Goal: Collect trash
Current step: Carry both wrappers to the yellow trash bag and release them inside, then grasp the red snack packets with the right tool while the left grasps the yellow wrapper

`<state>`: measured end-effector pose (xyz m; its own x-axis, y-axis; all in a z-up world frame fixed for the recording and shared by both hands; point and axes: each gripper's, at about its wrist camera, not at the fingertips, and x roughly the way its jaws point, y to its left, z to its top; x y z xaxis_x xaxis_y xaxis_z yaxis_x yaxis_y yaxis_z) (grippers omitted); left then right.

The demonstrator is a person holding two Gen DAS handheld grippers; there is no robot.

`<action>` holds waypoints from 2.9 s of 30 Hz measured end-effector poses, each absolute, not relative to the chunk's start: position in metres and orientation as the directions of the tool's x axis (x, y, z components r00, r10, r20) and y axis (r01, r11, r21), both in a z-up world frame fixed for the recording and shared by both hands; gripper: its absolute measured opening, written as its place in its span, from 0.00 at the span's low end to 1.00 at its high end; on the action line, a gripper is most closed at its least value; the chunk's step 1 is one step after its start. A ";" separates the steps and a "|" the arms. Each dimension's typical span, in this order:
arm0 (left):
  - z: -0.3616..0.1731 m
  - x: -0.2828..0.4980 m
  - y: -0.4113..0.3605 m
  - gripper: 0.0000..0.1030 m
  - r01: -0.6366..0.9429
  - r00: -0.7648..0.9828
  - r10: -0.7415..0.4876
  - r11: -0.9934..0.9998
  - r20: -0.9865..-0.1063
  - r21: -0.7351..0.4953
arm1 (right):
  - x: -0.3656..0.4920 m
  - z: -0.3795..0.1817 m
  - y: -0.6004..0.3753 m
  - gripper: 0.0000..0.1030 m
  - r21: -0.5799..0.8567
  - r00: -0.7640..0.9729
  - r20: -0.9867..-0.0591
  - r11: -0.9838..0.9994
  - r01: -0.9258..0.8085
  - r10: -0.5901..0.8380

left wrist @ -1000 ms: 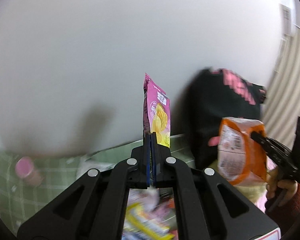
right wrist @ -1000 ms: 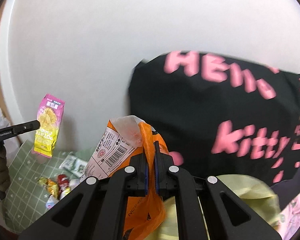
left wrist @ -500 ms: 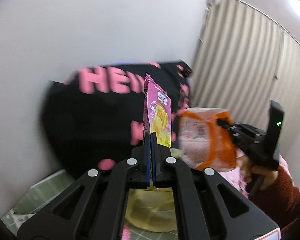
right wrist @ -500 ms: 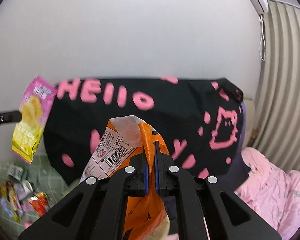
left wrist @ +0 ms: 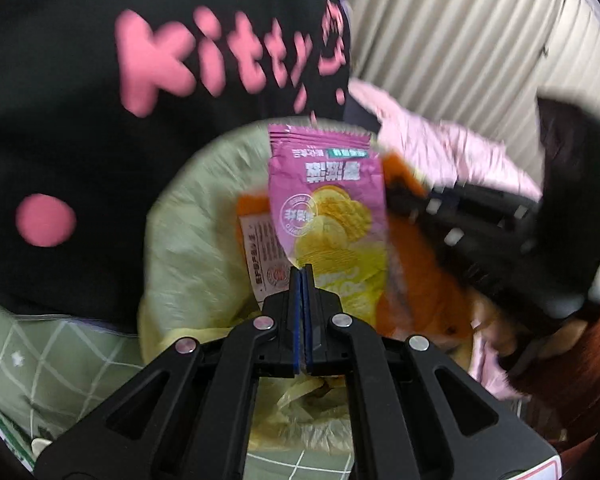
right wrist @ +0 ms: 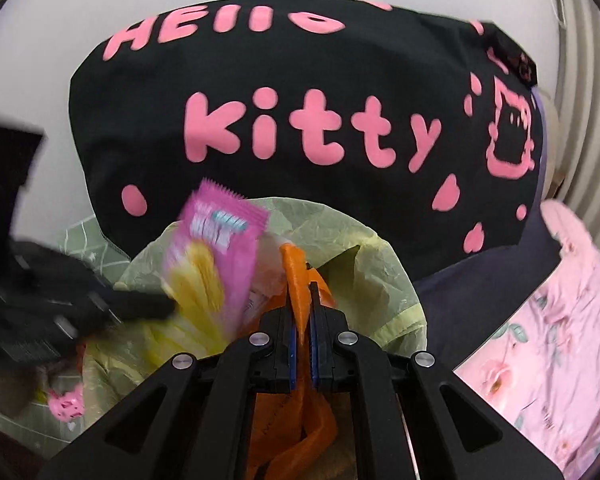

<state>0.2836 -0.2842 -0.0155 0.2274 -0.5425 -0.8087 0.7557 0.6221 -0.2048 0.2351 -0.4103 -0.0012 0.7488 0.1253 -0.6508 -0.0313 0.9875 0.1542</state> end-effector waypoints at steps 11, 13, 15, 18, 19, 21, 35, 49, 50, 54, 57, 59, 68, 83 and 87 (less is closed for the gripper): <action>-0.044 0.277 -0.291 0.01 0.793 0.195 -0.479 0.591 -0.856 -0.150 | 0.232 -0.012 -0.395 0.06 0.112 0.722 -0.684 0.993 -0.041 0.107; -0.043 0.281 -0.290 0.01 0.788 0.194 -0.484 0.595 -0.853 -0.159 | 0.233 -0.011 -0.396 0.06 0.113 0.724 -0.682 0.993 -0.031 0.100; -0.041 0.285 -0.288 0.01 0.785 0.193 -0.493 0.596 -0.849 -0.167 | 0.233 -0.008 -0.400 0.06 0.114 0.731 -0.677 0.993 -0.012 0.087; -0.036 0.285 -0.275 0.01 0.777 0.187 -0.517 0.599 -0.835 -0.196 | 0.231 -0.003 -0.404 0.06 0.113 0.739 -0.670 0.994 0.011 0.068; -0.034 0.287 -0.273 0.01 0.771 0.181 -0.528 0.601 -0.830 -0.213 | 0.231 -0.003 -0.404 0.06 0.112 0.740 -0.669 0.994 0.013 0.065; -0.029 0.290 -0.263 0.01 0.755 0.171 -0.548 0.607 -0.819 -0.248 | 0.229 -0.001 -0.405 0.06 0.108 0.741 -0.669 0.994 0.019 0.059; 0.022 0.266 -0.155 0.43 0.570 0.450 -0.541 0.786 -0.710 -0.238 | 0.212 0.026 -0.396 0.38 0.045 0.784 -0.620 0.999 -0.003 0.030; -0.009 0.216 0.042 0.63 0.008 0.709 -0.154 0.977 -0.688 -0.211 | 0.211 0.042 -0.283 0.49 0.122 0.755 -0.549 0.928 -0.352 0.359; -0.011 0.208 0.056 0.63 -0.032 0.713 -0.126 0.977 -0.690 -0.212 | 0.212 0.038 -0.267 0.49 0.117 0.734 -0.560 0.913 -0.390 0.385; -0.018 0.179 0.094 0.66 -0.123 0.707 -0.072 0.967 -0.704 -0.222 | 0.216 0.018 -0.214 0.49 0.088 0.662 -0.618 0.874 -0.478 0.425; -0.029 0.169 0.103 0.70 -0.121 0.679 -0.120 0.955 -0.724 -0.272 | 0.218 -0.002 -0.183 0.48 0.097 0.591 -0.660 0.832 -0.546 0.464; -0.039 0.161 0.108 0.70 -0.131 0.646 -0.148 0.945 -0.749 -0.300 | 0.217 -0.013 -0.165 0.48 0.098 0.558 -0.679 0.813 -0.574 0.476; -0.034 0.143 0.116 0.70 -0.145 0.691 -0.056 0.966 -0.721 -0.214 | 0.206 -0.023 -0.117 0.48 0.058 0.532 -0.679 0.759 -0.649 0.507; -0.051 0.132 0.142 0.70 -0.190 0.651 -0.090 0.942 -0.754 -0.276 | 0.227 -0.068 -0.150 0.48 0.070 0.515 -0.758 0.835 -0.546 0.400; -0.056 0.134 0.149 0.70 -0.207 0.632 -0.125 0.924 -0.765 -0.322 | 0.249 -0.083 -0.150 0.48 0.126 0.482 -0.774 0.847 -0.517 0.409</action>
